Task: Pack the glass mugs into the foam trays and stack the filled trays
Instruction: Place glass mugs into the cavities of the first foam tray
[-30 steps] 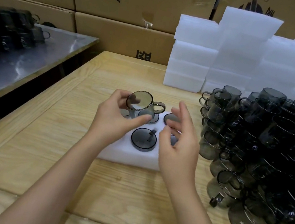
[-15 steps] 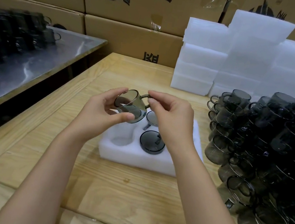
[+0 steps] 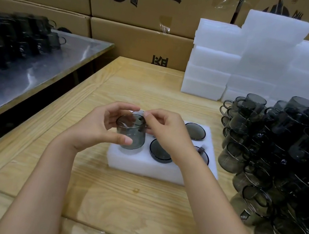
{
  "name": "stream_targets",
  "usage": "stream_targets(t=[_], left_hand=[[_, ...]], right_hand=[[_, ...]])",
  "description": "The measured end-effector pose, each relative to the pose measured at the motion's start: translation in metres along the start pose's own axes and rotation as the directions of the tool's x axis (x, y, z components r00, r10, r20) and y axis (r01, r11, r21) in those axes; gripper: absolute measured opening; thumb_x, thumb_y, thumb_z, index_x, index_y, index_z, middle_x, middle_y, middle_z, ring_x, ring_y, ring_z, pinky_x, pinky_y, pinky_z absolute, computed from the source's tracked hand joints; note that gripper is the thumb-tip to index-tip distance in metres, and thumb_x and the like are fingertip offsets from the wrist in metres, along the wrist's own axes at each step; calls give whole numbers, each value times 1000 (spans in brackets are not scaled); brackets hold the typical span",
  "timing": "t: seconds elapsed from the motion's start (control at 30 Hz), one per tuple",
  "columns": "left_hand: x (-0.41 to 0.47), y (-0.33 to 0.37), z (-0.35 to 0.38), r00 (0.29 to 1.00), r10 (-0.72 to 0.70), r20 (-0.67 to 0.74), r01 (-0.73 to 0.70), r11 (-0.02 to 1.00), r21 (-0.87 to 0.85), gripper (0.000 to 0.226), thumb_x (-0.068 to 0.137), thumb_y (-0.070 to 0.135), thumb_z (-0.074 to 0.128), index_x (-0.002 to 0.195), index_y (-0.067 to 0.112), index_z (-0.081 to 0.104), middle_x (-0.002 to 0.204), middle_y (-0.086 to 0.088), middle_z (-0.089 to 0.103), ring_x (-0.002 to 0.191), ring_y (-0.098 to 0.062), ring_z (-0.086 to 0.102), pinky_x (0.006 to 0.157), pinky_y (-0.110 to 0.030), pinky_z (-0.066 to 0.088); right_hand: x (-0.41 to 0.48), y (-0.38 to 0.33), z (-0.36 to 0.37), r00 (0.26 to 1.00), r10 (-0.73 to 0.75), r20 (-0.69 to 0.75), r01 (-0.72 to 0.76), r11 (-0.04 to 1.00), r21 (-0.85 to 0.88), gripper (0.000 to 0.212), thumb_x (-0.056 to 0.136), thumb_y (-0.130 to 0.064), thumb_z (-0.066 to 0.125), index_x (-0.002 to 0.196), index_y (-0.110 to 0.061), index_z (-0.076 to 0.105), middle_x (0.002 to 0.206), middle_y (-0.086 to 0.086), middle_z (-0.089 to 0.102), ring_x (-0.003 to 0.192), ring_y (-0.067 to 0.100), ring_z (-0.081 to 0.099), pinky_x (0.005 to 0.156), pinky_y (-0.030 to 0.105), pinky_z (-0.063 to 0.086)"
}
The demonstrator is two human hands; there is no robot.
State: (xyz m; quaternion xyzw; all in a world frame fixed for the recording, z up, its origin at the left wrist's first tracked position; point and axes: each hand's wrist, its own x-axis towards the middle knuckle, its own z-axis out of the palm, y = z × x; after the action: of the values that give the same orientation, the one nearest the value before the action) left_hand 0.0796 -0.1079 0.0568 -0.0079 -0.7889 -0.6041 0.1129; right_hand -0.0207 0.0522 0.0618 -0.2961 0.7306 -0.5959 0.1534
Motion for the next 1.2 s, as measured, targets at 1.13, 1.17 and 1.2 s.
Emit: stream_targets(t=[1.13, 1.17, 1.2], left_hand=[[0, -20, -1, 956, -243, 165, 245, 969, 5, 95, 71, 25, 82, 144, 48, 26, 147, 25, 35, 131, 8, 39, 99, -17, 41], [1, -21, 0, 953, -251, 170, 256, 967, -9, 92, 72, 29, 76, 145, 48, 25, 140, 31, 39, 125, 11, 43, 91, -11, 44], [1, -23, 2, 951, -268, 153, 275, 961, -26, 88, 72, 35, 71, 145, 49, 23, 134, 37, 41, 121, 15, 45, 86, -8, 44]], right_hand=[[-10, -1, -1, 996, -3, 93, 63, 761, -645, 19, 89, -33, 62, 95, -19, 73, 110, -3, 48, 112, 18, 41, 90, 31, 37], [-12, -2, 0, 997, -17, 79, 66, 730, -680, 20, 90, -35, 60, 98, -21, 72, 111, -3, 49, 113, 18, 42, 94, 33, 35], [-15, 0, 1, 997, -50, 67, 83, 682, -727, 23, 92, -37, 55, 102, -24, 72, 112, -4, 50, 114, 17, 42, 101, 36, 30]])
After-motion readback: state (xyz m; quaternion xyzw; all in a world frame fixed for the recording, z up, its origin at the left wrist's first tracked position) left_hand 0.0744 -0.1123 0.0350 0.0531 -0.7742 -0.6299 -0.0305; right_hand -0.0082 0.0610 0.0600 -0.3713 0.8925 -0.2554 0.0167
